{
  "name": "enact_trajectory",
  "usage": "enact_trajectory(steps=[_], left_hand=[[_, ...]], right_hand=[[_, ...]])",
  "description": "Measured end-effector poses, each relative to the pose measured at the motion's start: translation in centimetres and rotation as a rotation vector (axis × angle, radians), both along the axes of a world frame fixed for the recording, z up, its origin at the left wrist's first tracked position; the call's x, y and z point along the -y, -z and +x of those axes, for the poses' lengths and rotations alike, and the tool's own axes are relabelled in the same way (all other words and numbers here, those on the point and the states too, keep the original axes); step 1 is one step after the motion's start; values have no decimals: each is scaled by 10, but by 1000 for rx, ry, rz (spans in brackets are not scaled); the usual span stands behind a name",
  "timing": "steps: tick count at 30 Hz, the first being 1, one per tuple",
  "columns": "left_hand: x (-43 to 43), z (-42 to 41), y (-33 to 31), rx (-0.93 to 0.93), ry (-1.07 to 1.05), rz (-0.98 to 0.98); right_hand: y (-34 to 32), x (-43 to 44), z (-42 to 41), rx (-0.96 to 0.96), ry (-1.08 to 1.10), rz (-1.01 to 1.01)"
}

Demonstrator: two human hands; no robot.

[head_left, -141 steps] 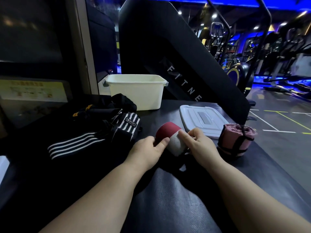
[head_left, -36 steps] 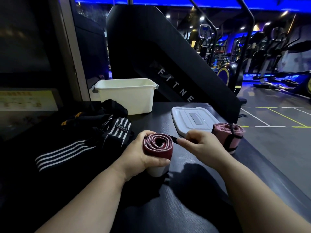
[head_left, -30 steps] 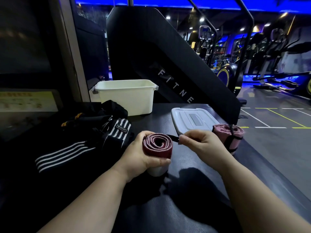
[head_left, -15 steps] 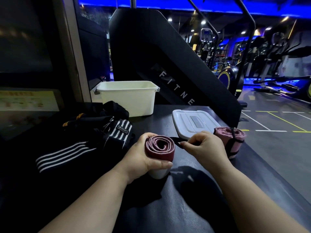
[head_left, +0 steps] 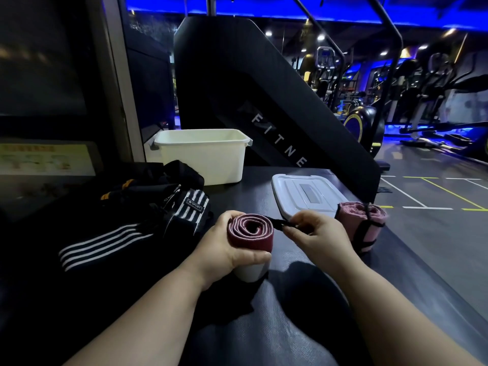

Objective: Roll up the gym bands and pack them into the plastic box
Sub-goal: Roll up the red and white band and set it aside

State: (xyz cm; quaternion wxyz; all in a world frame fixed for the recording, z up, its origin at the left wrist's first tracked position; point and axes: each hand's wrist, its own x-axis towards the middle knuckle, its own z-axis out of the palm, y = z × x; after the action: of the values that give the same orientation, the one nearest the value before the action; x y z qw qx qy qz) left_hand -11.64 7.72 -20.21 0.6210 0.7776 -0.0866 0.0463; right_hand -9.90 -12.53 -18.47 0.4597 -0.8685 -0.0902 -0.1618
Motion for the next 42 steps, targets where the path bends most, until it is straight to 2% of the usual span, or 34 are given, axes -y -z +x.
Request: enact_trajectory(steps=[2, 6, 9, 13, 19, 22, 26, 30, 34, 38, 42], left_hand=[[1, 0, -1, 12, -41, 1], [7, -2, -3, 70, -117, 39], [8, -1, -1, 82, -122, 26], [7, 1, 0, 16, -71, 10], [-8, -1, -3, -183, 272, -93], [-8, -3, -4, -219, 300, -129], [-11, -4, -4, -142, 267, 44], [-9, -6, -5, -42, 213, 43], [-7, -2, 1, -38, 194, 28], [-2, 4, 6, 2, 14, 56], [6, 5, 5, 21, -162, 72]], right_hand=[[-3, -1, -3, 4, -74, -4], [-5, -6, -9, -17, -397, 404], [-4, -11, -9, -18, -491, 491], [-1, -14, -4, -73, -548, 438], [4, -16, -1, -154, -527, 392], [6, -13, -2, -145, -524, 352], [7, -11, -3, -209, -555, 414], [7, -14, -5, -238, -591, 463], [6, -18, -4, -236, -591, 506], [7, -18, -2, -128, -520, 458], [7, -20, -3, -75, -544, 432]])
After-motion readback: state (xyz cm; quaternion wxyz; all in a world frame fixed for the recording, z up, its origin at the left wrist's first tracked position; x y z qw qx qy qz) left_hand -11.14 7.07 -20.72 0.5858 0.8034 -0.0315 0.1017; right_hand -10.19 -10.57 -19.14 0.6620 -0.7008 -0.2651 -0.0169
